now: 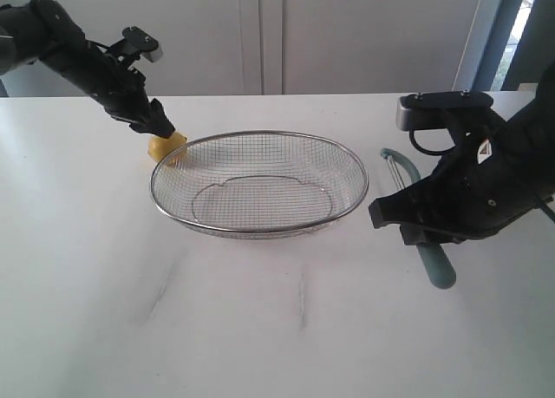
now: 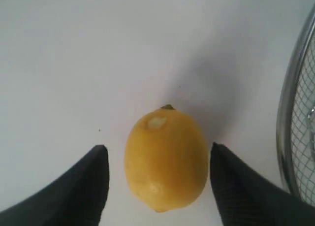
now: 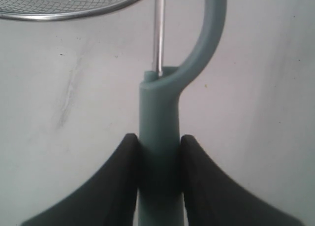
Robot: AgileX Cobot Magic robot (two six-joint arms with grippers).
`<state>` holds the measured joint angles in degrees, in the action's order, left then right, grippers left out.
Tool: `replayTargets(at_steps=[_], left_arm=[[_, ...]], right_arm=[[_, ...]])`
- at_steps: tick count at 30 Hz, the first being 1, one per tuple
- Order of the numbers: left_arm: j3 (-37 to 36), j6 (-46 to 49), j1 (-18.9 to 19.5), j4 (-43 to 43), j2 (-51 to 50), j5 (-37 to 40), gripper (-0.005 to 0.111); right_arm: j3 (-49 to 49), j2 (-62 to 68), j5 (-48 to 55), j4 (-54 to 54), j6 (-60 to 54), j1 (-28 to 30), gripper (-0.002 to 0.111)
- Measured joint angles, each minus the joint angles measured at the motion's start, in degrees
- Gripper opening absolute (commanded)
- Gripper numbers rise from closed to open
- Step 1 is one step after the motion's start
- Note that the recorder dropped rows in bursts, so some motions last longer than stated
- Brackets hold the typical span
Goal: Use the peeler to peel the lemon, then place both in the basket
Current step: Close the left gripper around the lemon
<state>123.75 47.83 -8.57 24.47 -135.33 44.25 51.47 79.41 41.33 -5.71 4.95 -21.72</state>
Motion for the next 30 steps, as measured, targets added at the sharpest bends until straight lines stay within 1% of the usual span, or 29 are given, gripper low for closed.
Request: replayTargets(at_steps=[3, 7, 17, 30], left_arm=[[0.0, 0.43, 0.0, 0.08, -0.87, -0.64, 0.068], [0.0, 0.61, 0.0, 0.08, -2.03, -1.88, 0.075], [0.0, 2.29, 0.0, 3.4, -3.57, -2.36, 0.075], [0.0, 2.78, 0.0, 4.31, -5.31, -2.62, 0.075]], right_arm=[[0.0, 0.0, 0.11, 0.0, 0.0, 0.0, 0.0], [0.0, 0.0, 0.11, 0.0, 0.0, 0.0, 0.0], [0.0, 0.0, 0.11, 0.0, 0.0, 0.0, 0.0], [0.0, 0.0, -0.01, 0.0, 0.0, 0.0, 0.0]])
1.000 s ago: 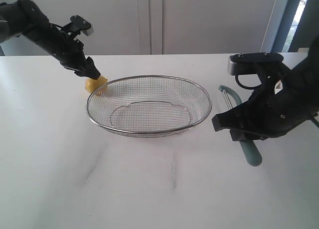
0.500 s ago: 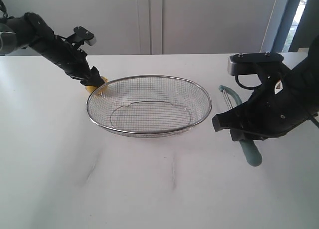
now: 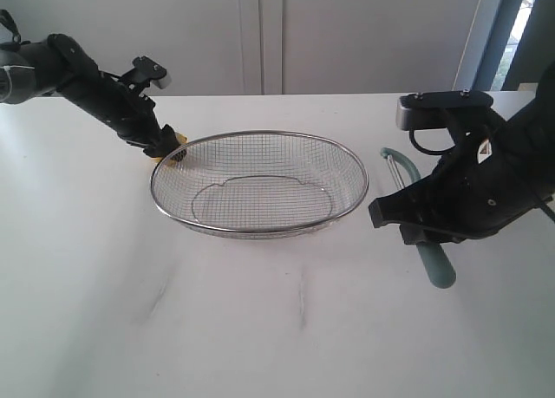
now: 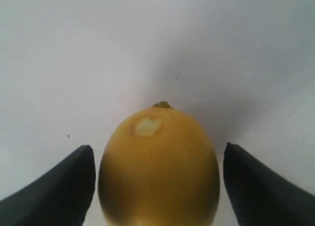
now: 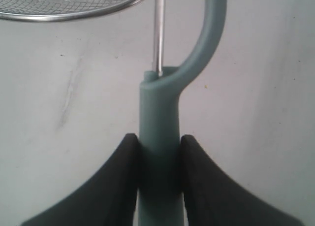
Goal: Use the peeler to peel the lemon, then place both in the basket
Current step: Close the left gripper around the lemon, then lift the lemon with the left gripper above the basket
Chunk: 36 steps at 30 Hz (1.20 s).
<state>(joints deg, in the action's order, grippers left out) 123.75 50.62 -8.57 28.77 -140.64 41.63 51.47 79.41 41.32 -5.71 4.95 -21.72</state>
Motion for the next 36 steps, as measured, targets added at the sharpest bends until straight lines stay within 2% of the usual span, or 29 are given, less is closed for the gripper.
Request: replayTargets(at_steps=[6, 9, 11, 14, 16, 36], left_arm=[[0.0, 0.0, 0.0, 0.0, 0.0, 0.0, 0.067], [0.0, 0.0, 0.0, 0.47, -0.35, -0.12, 0.057], [0.0, 0.0, 0.0, 1.08, -0.44, -0.12, 0.042], [0.0, 0.0, 0.0, 1.14, -0.47, -0.12, 0.013], [0.0, 0.0, 0.0, 1.17, -0.47, 0.15, 0.0], [0.23, -4.18, 1.15, -0.17, 2.85, 6.43, 0.0]], right_arm=[[0.0, 0.0, 0.0, 0.0, 0.0, 0.0, 0.0], [0.0, 0.0, 0.0, 0.0, 0.0, 0.0, 0.0], [0.0, 0.0, 0.0, 0.0, 0.0, 0.0, 0.0], [0.0, 0.0, 0.0, 0.0, 0.0, 0.0, 0.0], [0.0, 0.0, -0.11, 0.0, 0.0, 0.0, 0.0], [0.0, 0.0, -0.22, 0.0, 0.0, 0.0, 0.0]])
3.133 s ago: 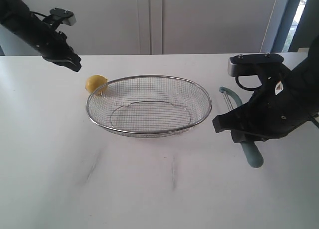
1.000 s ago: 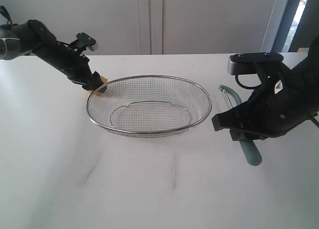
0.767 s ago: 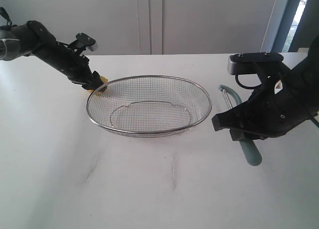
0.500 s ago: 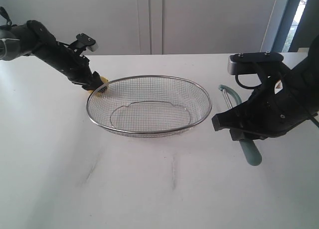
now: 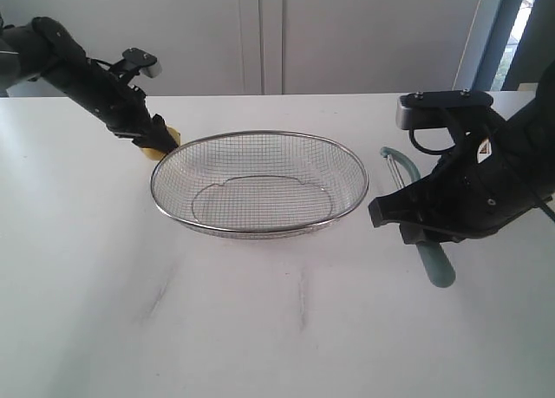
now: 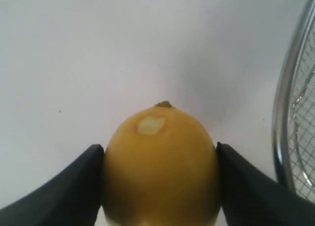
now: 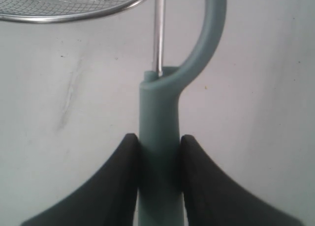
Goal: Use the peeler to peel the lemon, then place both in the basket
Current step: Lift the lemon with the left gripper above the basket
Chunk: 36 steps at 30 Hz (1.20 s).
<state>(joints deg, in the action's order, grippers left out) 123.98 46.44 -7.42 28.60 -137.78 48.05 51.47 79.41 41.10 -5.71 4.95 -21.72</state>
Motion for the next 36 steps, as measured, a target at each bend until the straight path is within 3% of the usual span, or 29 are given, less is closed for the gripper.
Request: replayTargets(at_steps=[22, 30, 36], left_arm=[[-0.11, -2.41, 0.78, -0.95, 11.79, 13.29, 0.0], [-8.05, -2.41, -2.11, 0.59, 17.11, 14.42, 0.0], [-12.8, -0.47, -2.1, 1.64, 22.6, 13.9, 0.0]], right_arm=[[0.0, 0.0, -1.37, 0.0, 1.39, 0.0, 0.0], [0.0, 0.0, -2.07, 0.0, 1.49, 0.0, 0.0], [0.0, 0.0, -2.82, 0.0, 1.49, 0.0, 0.0]])
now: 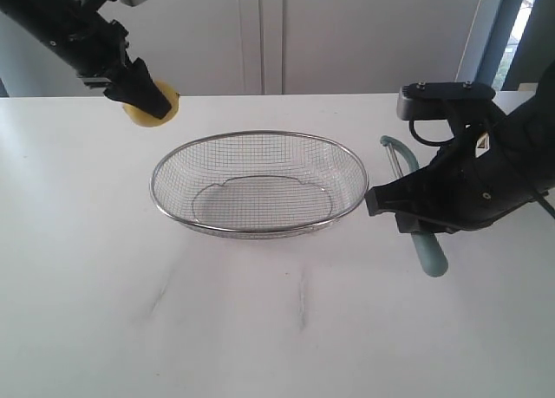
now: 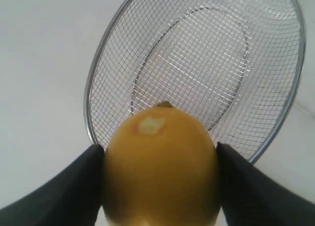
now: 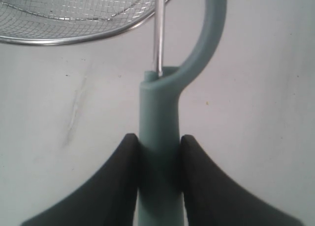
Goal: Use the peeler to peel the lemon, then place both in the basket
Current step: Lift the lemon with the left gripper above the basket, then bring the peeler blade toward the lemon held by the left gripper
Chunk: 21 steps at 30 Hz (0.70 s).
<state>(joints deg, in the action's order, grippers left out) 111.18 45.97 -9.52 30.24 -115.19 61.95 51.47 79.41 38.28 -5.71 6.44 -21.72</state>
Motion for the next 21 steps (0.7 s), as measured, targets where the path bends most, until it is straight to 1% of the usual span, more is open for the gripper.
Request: replayTargets(at_steps=[5, 8, 15, 18, 21], left_arm=[[-1.97, 2.99, 0.0, 4.59, 3.43, 0.28, 0.0], [-2.21, 4.52, -0.14, 7.68, 4.62, 1.72, 0.0], [-3.75, 5.12, -1.22, 8.95, 7.12, 2.65, 0.0], [-6.25, 5.55, -2.0, 8.95, 9.26, 2.65, 0.0], [-11.8, 6.19, -3.94, 8.95, 13.57, 2.42, 0.0]], right_arm=[[0.0, 0.0, 0.0, 0.0, 0.0, 0.0, 0.0], [0.0, 0.0, -0.11, 0.0, -0.13, 0.0, 0.0], [0.0, 0.0, -0.22, 0.0, -0.61, 0.0, 0.0], [0.0, 0.0, -0.22, 0.0, -0.61, 0.0, 0.0], [0.0, 0.0, 0.14, 0.0, -1.06, 0.0, 0.0]])
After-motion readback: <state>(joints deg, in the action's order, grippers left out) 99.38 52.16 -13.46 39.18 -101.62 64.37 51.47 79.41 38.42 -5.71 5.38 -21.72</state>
